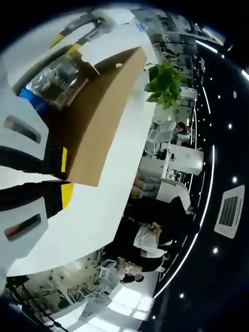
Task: Operate the shoe box by opening the lid, removing the specified soft item, and placing it in the target area until the item is outside and the box remains undamaged.
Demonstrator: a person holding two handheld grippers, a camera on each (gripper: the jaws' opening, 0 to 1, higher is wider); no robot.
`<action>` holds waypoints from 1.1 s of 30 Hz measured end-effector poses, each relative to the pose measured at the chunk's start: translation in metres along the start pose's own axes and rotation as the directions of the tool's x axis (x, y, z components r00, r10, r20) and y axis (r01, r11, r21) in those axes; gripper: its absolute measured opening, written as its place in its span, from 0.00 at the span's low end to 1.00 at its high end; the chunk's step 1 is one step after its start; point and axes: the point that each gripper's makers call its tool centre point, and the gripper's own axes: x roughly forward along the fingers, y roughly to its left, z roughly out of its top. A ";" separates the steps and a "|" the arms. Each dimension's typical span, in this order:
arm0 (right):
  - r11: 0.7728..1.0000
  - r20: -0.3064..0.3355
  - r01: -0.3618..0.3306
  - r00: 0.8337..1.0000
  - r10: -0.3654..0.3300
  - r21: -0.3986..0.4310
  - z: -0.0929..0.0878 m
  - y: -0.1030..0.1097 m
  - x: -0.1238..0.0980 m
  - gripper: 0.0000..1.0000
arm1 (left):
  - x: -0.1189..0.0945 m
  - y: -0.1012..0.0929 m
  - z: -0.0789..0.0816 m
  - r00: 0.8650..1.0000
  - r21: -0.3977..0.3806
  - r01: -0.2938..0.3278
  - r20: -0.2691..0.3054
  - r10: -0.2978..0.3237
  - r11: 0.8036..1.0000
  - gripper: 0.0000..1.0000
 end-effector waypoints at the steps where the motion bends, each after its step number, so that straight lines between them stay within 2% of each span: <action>1: 1.000 -0.001 -0.001 1.000 0.001 0.007 0.000 -0.001 0.001 0.00 | 0.001 -0.002 -0.001 1.000 -0.001 0.004 -0.008 -0.004 1.000 0.18; 3: 1.000 -0.011 -0.007 1.000 0.007 -0.004 0.001 -0.001 0.002 0.00 | 0.002 -0.003 -0.005 1.000 -0.007 0.009 -0.027 -0.010 1.000 0.05; 4: 1.000 -0.019 -0.010 1.000 0.010 -0.001 0.002 -0.001 0.002 0.00 | 0.002 -0.002 -0.007 0.999 -0.008 0.003 -0.035 -0.003 1.000 0.04; 14: 1.000 -0.025 0.001 1.000 -0.001 0.003 0.001 -0.001 0.002 0.00 | 0.005 -0.002 -0.008 0.998 0.013 0.034 -0.049 -0.033 0.999 0.02; 17: 0.998 -0.047 -0.015 0.999 0.018 0.065 0.000 -0.001 0.002 0.00 | 0.005 -0.002 -0.008 0.997 -0.010 0.043 -0.057 -0.044 0.999 0.02; 19: 0.997 -0.050 -0.028 0.998 0.032 0.073 0.000 -0.002 0.001 0.00 | 0.006 -0.002 -0.008 0.996 -0.032 0.040 -0.074 -0.042 0.999 0.02; 20: 0.997 -0.051 -0.028 0.998 0.032 0.070 0.000 -0.002 0.001 0.00 | 0.006 -0.003 -0.009 0.996 -0.007 0.045 -0.079 -0.045 0.999 0.02; 24: 0.999 -0.060 -0.018 0.998 0.021 0.041 0.000 0.001 0.000 0.00 | 0.005 -0.005 -0.010 0.993 -0.020 0.089 -0.079 -0.090 0.996 0.02; 25: 0.999 -0.062 -0.017 0.998 0.019 0.038 0.000 0.001 0.000 0.00 | 0.006 -0.003 -0.010 0.994 -0.002 0.086 -0.072 -0.086 0.996 0.02; 26: 0.999 -0.062 -0.014 0.998 0.017 0.043 0.000 0.000 0.000 0.00 | 0.006 -0.004 -0.011 0.993 -0.018 0.094 -0.071 -0.095 0.995 0.01; 28: 0.999 -0.063 -0.017 0.998 0.020 0.047 -0.001 0.000 0.001 0.00 | 0.005 -0.005 -0.012 0.991 -0.123 0.095 -0.078 -0.105 0.988 0.01; 30: 0.999 -0.066 -0.023 0.997 0.026 0.048 0.000 0.000 0.001 0.00 | 0.007 -0.003 -0.011 0.989 -0.060 0.118 -0.082 -0.123 0.991 0.01; 31: 0.999 -0.069 -0.023 0.997 0.026 0.046 0.000 0.000 0.001 0.00 | 0.007 -0.004 -0.011 0.990 -0.074 0.107 -0.082 -0.113 0.991 0.01; 32: 0.999 -0.073 -0.024 0.997 0.026 0.036 0.001 0.000 0.002 0.00 | 0.008 -0.004 -0.012 0.990 -0.022 0.106 -0.093 -0.108 0.994 0.01; 33: 0.999 -0.074 -0.024 0.997 0.026 0.034 0.001 0.000 0.003 0.00 | 0.011 -0.004 -0.013 0.990 0.071 0.108 -0.102 -0.101 0.992 0.01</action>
